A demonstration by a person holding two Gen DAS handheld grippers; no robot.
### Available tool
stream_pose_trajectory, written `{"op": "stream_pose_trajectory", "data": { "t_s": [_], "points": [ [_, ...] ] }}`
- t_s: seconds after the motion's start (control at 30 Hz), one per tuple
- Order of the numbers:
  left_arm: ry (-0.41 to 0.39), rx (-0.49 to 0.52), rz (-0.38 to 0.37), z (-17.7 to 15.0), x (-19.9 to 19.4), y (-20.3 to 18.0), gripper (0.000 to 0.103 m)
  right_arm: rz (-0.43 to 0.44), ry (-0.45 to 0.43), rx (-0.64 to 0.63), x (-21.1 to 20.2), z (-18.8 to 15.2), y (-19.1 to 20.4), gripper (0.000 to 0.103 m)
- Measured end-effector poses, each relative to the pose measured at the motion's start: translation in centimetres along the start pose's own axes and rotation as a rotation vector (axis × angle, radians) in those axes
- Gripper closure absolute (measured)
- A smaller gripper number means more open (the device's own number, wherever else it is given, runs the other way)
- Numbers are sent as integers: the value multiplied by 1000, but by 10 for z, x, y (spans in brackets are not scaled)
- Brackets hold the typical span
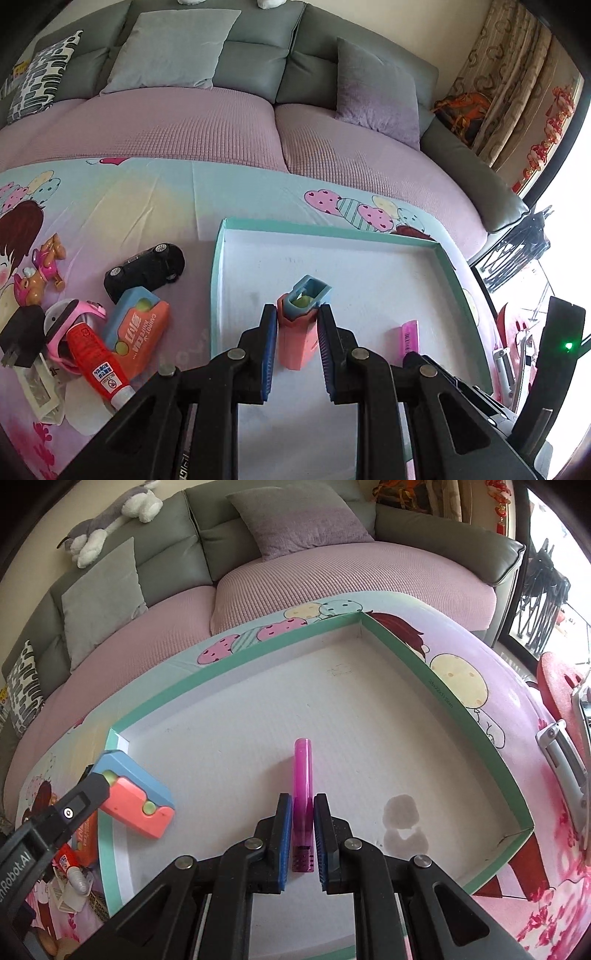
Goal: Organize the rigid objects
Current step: 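Carry the pink marker into the teal tray and release while the left tool drops the orange toy there, then withdraw both open tools from the tray back toward the item pile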
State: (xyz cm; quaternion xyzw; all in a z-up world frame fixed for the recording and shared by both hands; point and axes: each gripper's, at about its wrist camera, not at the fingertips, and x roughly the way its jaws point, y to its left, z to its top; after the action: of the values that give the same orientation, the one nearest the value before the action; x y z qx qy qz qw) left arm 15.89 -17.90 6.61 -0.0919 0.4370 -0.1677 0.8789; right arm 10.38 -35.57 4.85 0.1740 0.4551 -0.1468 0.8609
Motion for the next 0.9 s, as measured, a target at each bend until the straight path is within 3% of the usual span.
{"op": "stream_pose_trajectory", "data": {
  "t_s": [0.2,0.3,0.47,0.57,0.7,0.8,0.9],
  "points": [
    [-7,10,23,1,-1,5,78,-7,2,14,0,1,-2,90],
    [-4,20,48,1,3,5,59,-19,12,12,3,1,-2,85],
    [8,-5,40,0,5,11,54,-26,9,8,3,1,-2,63],
    [18,-13,59,0,5,11,35,-21,-1,3,0,1,-1,45],
    [-2,-12,92,1,1,12,29,-14,-3,-6,1,1,2,41],
    [-12,-7,132,1,0,14,12,-23,-12,-10,1,1,2,32],
    [-24,-4,180,2,-3,18,11,-22,-20,-5,1,1,1,27]
  ]
}}
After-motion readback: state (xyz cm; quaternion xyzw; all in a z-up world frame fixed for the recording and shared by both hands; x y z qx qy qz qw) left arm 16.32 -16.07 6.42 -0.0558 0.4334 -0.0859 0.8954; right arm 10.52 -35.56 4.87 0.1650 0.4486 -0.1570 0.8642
